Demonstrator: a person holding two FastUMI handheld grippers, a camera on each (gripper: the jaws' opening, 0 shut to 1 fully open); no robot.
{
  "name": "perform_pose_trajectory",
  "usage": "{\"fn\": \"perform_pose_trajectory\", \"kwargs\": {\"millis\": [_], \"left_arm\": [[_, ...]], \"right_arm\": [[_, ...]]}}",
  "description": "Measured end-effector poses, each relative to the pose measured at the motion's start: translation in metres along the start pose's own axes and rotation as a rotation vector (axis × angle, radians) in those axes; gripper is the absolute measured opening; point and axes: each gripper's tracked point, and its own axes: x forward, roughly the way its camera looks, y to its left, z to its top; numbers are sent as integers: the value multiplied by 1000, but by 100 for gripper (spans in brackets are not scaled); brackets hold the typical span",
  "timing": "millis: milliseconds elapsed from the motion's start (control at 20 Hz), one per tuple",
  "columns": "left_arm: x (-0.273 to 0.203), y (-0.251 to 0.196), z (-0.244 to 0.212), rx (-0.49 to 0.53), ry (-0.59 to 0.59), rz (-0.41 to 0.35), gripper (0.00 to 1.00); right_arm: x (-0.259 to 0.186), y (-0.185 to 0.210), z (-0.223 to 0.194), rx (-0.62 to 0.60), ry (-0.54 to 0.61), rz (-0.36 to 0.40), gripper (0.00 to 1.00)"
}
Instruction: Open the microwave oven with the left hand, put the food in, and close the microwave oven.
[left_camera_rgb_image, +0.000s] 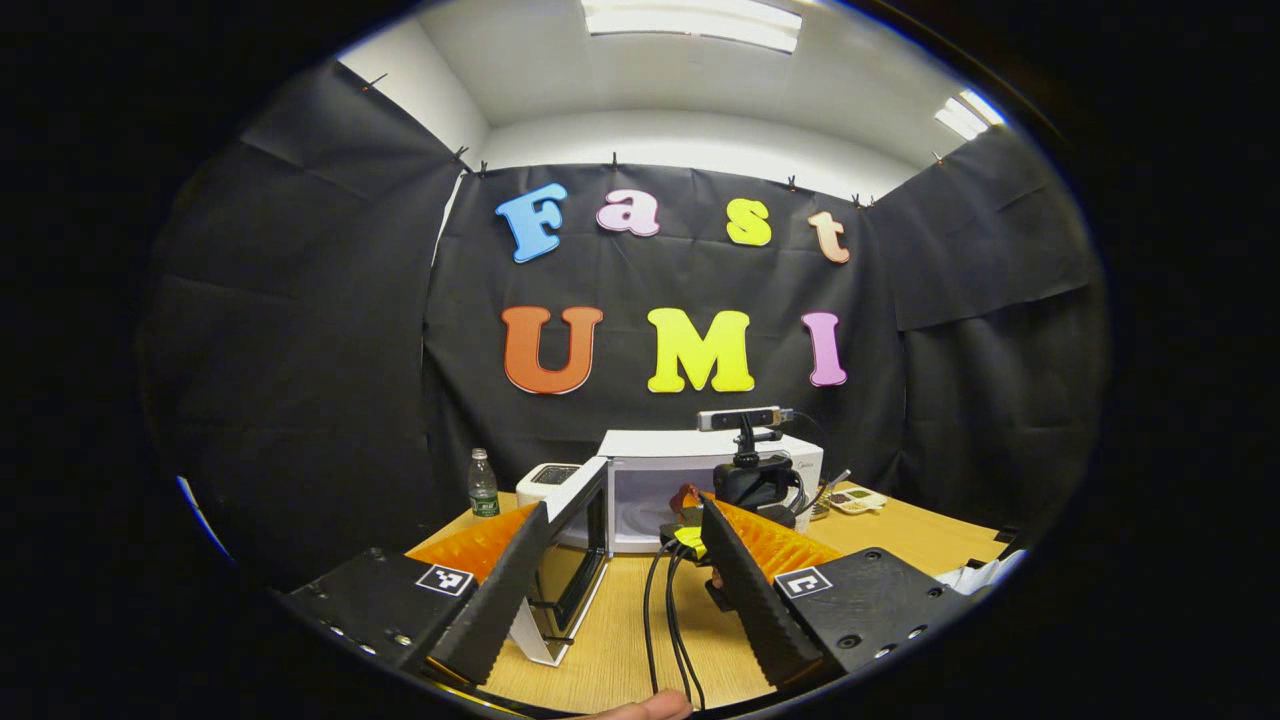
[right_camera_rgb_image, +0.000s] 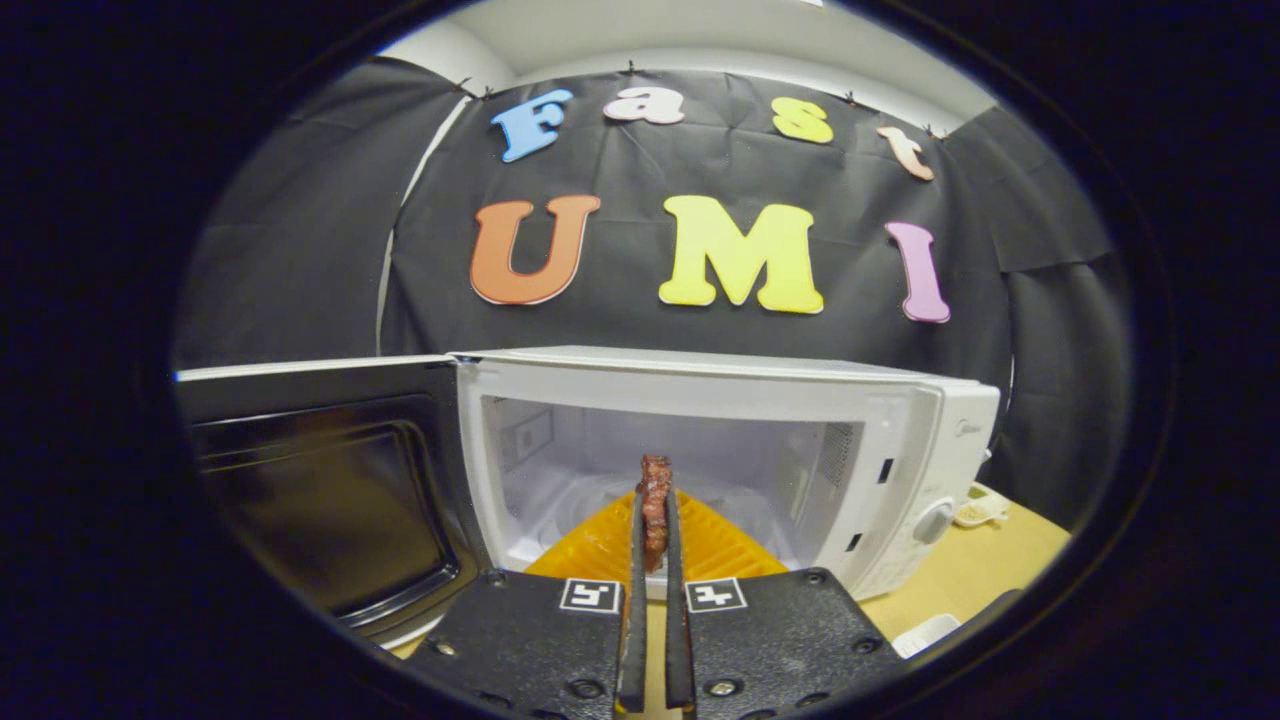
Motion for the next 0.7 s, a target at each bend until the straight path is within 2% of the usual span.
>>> {"fn": "perform_pose_trajectory", "kwargs": {"millis": [200,450,700], "left_arm": [[12,14,-6,11,5,33,93],[20,8,-9,28,4,7,94],[25,2,-21,2,34,-35,94]], "right_arm": [[28,2,-6,266,18,11,11],[53,-15,-9,615,-3,-69,11],[85,-23,-20,866,37,-128,11]]}}
